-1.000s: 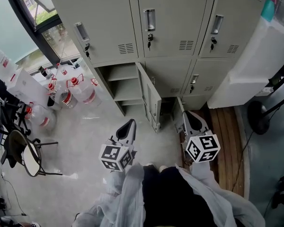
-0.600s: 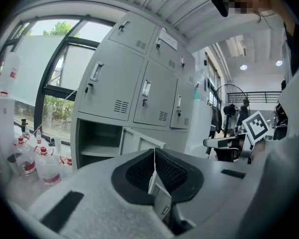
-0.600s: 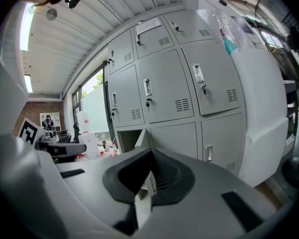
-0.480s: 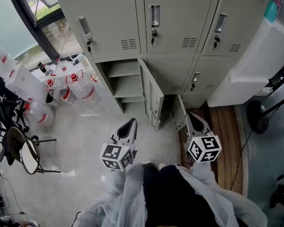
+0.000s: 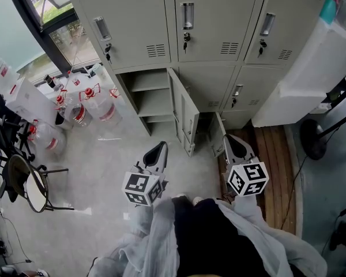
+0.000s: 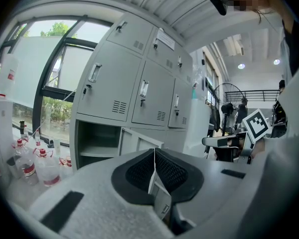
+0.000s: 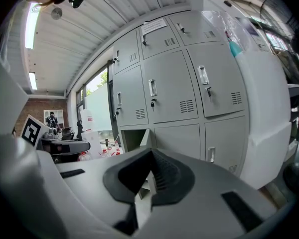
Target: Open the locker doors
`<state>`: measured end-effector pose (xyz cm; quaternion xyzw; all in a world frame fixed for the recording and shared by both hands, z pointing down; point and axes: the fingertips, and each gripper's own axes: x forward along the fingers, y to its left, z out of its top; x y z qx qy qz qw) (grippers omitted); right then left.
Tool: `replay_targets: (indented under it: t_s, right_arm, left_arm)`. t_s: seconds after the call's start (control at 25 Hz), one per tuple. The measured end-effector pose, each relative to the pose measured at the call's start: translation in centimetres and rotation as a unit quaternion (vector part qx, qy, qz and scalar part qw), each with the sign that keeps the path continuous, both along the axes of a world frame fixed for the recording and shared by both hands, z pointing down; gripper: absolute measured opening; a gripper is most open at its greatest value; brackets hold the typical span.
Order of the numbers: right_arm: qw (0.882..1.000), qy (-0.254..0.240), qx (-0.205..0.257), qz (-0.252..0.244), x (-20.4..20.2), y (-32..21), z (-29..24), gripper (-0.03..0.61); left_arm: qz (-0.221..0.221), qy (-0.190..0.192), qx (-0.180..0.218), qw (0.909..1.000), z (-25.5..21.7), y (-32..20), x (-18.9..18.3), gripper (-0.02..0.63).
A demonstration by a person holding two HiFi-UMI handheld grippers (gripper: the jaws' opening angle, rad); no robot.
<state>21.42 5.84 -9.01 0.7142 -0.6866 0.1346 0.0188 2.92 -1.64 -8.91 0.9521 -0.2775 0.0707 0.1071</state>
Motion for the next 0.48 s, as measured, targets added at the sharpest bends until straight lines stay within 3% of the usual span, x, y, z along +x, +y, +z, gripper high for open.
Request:
replay_targets:
  t_s: [0.48]
  right_arm:
    - [1.000, -0.002, -0.008, -0.003, -0.34, 0.39, 0.41, 0.000]
  left_arm:
    - [0.005, 0.004, -0.006, 1.0000, 0.14, 0.20, 0.14, 0.011]
